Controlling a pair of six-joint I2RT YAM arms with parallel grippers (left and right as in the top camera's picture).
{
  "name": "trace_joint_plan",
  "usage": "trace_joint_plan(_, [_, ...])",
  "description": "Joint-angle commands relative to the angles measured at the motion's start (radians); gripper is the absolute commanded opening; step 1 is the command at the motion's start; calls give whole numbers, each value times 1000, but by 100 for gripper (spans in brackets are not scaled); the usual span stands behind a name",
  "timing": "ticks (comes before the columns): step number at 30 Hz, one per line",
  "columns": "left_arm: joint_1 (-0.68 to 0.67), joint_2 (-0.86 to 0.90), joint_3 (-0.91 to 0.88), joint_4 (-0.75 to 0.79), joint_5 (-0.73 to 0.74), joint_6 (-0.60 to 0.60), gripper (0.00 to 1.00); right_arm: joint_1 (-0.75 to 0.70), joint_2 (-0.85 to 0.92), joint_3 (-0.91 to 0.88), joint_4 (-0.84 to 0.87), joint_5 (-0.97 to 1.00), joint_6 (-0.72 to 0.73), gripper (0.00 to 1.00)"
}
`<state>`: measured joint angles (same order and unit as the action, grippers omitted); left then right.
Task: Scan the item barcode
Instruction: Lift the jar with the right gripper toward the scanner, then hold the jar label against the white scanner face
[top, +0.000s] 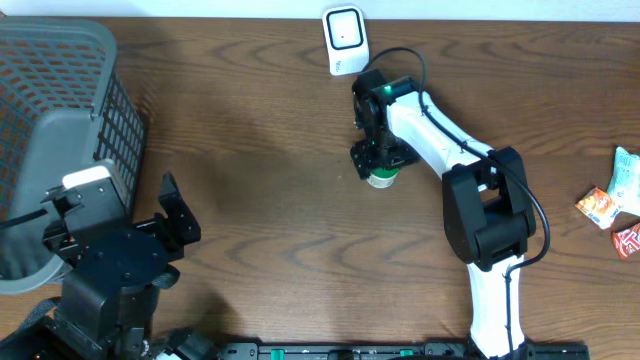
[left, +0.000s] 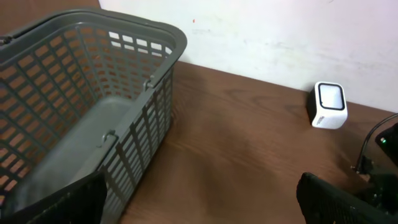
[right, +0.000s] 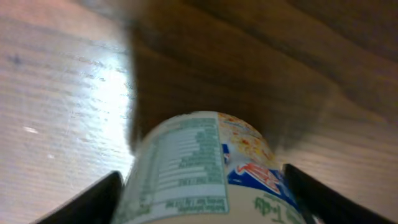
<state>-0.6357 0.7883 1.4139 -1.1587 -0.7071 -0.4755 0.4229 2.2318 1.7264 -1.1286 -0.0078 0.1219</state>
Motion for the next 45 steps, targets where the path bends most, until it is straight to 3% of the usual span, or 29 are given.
trace_joint_plan(1, [3,3,-8,-8,-19,-16,98,-4,13,-21,0,-1,12,61])
trace_joint_plan(8, [3,3,-8,-29,-19,-16,98,-7,11,-5,-54,-28,12,51])
trace_joint_plan(17, [3,3,-8,-38,-19,-16,98,-10,11,174,-236,-89,27,50])
trace_joint_plan(22, [3,3,-8,-38,-19,-16,98,-4,11,290,-249,-88,27,51])
trace_joint_plan(33, [3,3,-8,-38,-19,-16,98,6,11,315,-35,-87,49,49])
trace_joint_plan(45, [3,3,-8,-38,-19,-16,98,22,13,312,385,167,18,47])
